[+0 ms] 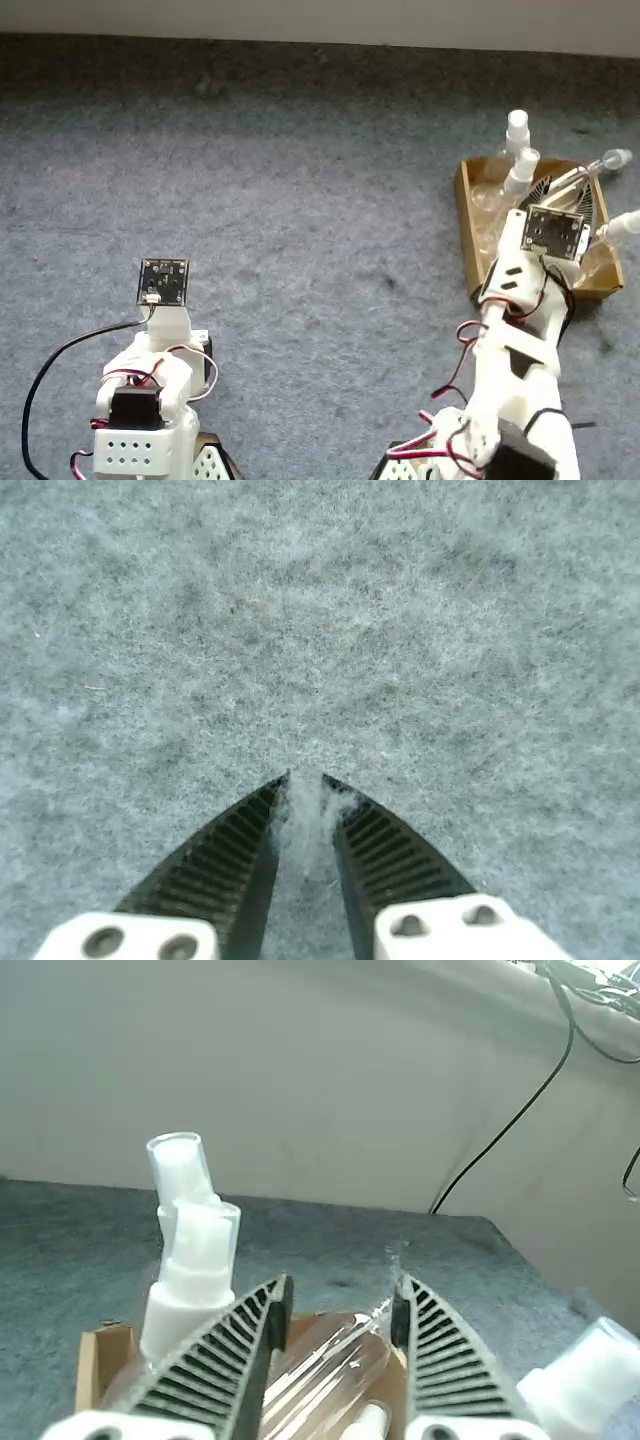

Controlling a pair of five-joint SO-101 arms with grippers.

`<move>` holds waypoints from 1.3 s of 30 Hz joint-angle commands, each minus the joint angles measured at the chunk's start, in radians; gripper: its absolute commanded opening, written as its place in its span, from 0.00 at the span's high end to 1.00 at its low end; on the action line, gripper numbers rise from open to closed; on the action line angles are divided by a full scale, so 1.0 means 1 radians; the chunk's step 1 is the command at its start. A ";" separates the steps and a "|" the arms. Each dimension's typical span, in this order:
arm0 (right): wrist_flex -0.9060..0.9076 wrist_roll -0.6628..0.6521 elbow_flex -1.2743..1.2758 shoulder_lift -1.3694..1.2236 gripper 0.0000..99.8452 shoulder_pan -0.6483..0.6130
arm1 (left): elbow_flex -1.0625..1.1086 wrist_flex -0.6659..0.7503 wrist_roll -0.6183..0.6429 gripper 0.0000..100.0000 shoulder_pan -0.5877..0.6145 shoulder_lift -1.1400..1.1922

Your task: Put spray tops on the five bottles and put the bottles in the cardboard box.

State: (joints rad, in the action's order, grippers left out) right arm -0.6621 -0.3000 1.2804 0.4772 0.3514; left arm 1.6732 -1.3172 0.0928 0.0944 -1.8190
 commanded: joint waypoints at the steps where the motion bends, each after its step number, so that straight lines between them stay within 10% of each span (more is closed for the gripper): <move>1: 0.361 -0.005 -0.133 0.159 0.87 -0.024 | 0.022 -0.003 -0.006 0.99 -0.018 -0.007; 39: 2.335 0.180 -1.150 0.352 0.98 -0.136 | 0.021 -0.009 -0.002 0.99 -0.016 -0.008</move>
State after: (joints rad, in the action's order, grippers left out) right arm 1.5612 -0.1297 0.2002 0.7979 0.2823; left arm 1.6747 -1.3218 0.0928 0.0944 -1.8190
